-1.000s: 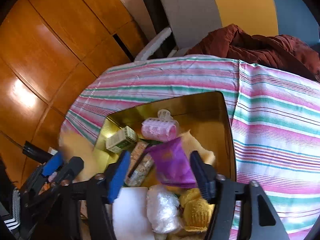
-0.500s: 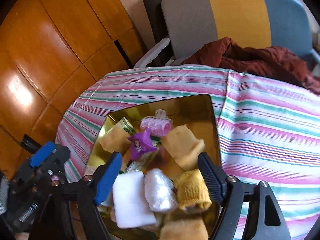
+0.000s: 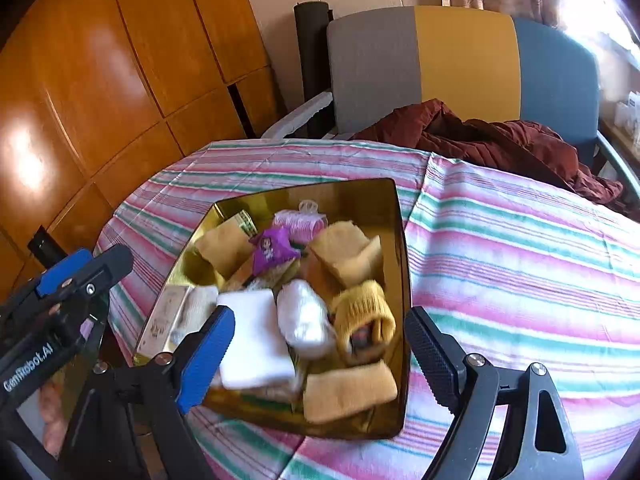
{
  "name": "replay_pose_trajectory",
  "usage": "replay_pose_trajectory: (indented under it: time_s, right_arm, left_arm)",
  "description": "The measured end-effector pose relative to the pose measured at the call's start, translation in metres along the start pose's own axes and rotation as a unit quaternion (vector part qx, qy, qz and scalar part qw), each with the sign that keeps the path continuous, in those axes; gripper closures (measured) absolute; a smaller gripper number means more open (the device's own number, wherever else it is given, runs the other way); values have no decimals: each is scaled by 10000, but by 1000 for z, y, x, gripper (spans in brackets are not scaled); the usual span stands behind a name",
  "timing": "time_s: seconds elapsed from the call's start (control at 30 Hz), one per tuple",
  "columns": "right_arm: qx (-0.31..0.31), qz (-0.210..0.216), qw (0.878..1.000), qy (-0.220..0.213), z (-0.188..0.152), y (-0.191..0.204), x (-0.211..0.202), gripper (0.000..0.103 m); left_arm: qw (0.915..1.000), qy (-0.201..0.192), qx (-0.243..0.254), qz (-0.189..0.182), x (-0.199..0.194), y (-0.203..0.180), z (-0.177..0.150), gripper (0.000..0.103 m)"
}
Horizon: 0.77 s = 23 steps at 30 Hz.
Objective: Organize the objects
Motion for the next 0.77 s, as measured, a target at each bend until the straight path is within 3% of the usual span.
replay_pose_trajectory:
  time_s: [0.77]
  right_arm:
    - [-181, -264, 9994, -162, -22, 9, -17, 15]
  left_arm:
    - [9998, 28, 158, -73, -8, -1, -18, 30]
Point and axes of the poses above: each gripper's, at about its wrist camera, not at the fingertips, and x roughly the way its jaws point, y to its left, z to its top, the point moved 5 cm from there along x, roughly the way its jaws point, and after that the axes turned 7 degrees about y, right-handed, at the moved point
